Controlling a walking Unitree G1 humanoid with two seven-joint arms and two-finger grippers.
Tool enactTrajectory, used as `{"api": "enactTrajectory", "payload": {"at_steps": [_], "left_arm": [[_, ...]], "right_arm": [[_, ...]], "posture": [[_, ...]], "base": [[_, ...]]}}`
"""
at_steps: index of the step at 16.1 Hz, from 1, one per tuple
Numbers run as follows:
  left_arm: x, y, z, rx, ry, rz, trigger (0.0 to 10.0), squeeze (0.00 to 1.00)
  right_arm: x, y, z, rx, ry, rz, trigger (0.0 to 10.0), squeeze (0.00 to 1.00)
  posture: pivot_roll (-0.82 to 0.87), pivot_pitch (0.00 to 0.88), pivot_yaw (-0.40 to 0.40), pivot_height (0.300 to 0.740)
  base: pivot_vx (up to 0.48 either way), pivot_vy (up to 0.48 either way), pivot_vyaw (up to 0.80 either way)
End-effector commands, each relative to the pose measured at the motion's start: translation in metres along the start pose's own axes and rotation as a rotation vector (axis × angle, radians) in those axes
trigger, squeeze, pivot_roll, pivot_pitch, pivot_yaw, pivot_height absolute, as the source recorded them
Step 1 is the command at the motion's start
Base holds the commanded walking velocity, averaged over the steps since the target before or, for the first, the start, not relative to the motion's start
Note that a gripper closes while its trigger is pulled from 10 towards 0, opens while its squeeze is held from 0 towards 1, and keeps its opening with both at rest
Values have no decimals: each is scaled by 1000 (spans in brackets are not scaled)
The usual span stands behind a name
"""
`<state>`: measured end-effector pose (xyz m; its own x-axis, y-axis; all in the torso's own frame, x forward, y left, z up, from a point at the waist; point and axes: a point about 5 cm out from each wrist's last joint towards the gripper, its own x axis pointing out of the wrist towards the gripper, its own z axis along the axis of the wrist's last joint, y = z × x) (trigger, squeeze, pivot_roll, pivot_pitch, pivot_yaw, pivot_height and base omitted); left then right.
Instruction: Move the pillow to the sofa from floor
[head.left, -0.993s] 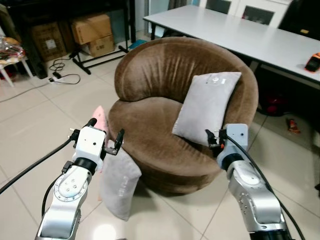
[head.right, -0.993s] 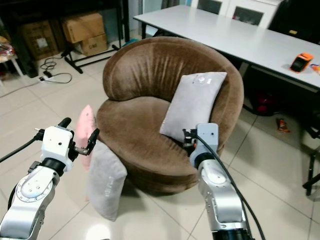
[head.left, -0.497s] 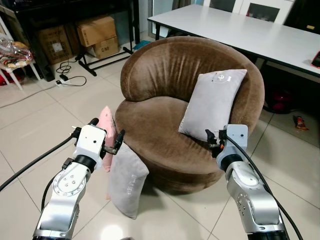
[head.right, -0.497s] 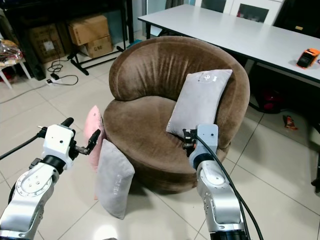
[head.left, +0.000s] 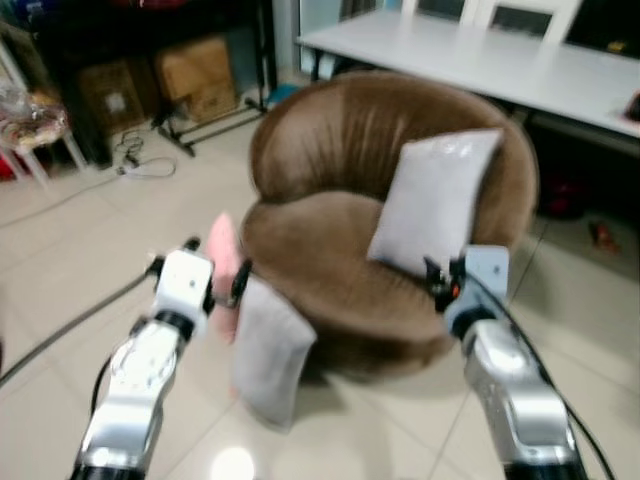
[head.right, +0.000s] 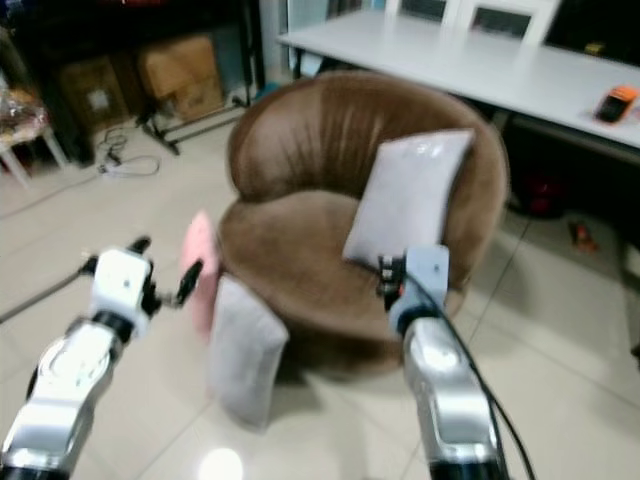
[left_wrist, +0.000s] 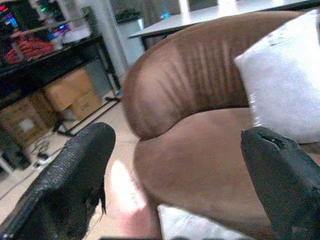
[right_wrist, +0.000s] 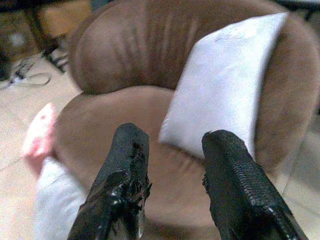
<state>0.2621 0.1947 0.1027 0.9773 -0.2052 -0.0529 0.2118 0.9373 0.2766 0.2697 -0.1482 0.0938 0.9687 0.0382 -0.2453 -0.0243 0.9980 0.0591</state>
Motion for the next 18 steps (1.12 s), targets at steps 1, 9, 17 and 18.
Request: {"api": "enactTrajectory", "payload": {"at_steps": [1,9,17,18], "left_arm": [[-1,1,-1,-4,3,6,10000,322],[-2,-1,-1,-25,-10,28,10000,318],[-3,-4,7,-19,-20,17,10000,329],[-3,-5,8,-20,-21,15,10000,329]], "right_arm": [[2,4,5,-10,-19,23,10000,0],[1,4,5,-27,-14,47,10000,0],[2,5,5,-15,-10,55,10000,0],[2,5,5,-14,-10,54,10000,0]], "posture": [[-20,0,14,740],[-23,0,0,740],[-24,0,-5,740],[-23,0,-6,740]], "base": [[0,386,0],[0,219,0],[245,0,266],[431,0,0]]}}
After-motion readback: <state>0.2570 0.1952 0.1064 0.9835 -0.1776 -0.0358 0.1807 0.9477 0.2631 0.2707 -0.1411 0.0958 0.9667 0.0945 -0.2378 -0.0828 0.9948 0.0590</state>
